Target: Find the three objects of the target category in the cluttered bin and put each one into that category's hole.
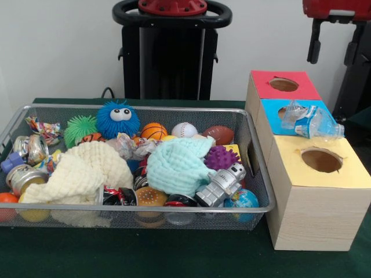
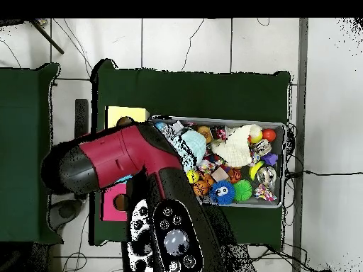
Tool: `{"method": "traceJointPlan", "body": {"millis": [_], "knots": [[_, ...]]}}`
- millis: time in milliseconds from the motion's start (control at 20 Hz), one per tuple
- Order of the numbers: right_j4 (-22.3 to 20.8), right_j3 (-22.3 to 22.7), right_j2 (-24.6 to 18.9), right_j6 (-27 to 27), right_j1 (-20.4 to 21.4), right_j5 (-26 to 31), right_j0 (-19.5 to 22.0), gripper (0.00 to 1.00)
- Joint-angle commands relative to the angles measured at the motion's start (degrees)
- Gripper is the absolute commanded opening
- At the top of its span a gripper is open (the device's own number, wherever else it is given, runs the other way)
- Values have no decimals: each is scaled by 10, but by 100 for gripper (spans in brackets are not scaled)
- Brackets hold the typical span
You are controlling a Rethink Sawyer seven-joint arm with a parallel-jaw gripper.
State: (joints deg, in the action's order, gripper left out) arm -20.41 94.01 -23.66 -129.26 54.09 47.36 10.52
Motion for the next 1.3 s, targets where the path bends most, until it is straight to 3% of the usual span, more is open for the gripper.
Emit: {"method": "traceJointPlan", "body": {"millis": [50, 550, 1300], "knots": [[-14, -59, -30, 96, -47, 72, 12, 100], [-32, -86, -20, 93, -100, 45, 12, 100], [-50, -71, -18, 87, -134, -27, 26, 100]]}}
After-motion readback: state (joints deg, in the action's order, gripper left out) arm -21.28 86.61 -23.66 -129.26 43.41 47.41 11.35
